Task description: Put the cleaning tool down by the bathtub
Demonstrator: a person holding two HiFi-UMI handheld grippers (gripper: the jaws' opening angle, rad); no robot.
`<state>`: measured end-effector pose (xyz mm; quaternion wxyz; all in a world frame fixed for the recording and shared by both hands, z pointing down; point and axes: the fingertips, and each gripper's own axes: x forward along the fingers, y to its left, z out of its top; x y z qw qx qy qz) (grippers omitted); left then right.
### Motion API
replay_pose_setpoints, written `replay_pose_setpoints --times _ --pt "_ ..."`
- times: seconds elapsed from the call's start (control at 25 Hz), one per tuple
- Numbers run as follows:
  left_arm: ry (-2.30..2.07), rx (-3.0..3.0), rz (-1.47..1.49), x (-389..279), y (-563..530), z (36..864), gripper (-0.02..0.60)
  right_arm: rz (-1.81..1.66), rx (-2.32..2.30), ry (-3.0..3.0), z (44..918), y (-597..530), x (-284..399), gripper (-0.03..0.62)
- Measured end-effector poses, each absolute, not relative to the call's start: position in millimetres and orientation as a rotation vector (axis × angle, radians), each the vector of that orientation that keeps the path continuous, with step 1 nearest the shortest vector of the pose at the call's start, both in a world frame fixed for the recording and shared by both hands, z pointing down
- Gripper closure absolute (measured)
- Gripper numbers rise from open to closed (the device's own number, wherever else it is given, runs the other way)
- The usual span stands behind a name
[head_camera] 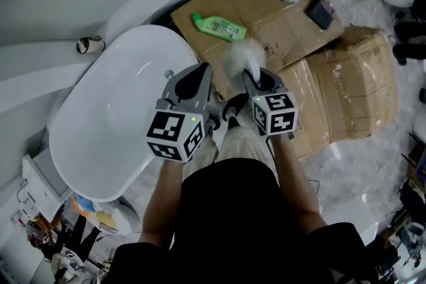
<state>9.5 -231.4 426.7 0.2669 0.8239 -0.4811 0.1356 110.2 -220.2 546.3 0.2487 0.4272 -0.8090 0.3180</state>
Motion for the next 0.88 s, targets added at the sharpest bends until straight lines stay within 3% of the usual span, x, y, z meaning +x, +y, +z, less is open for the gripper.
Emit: replay_pose_setpoints --times 0.88 --pt "-1.258 2.178 0.449 8.9 -220.2 467.5 0.581 0.982 1.108 -1.995 682.7 -203.9 106.0 0.502"
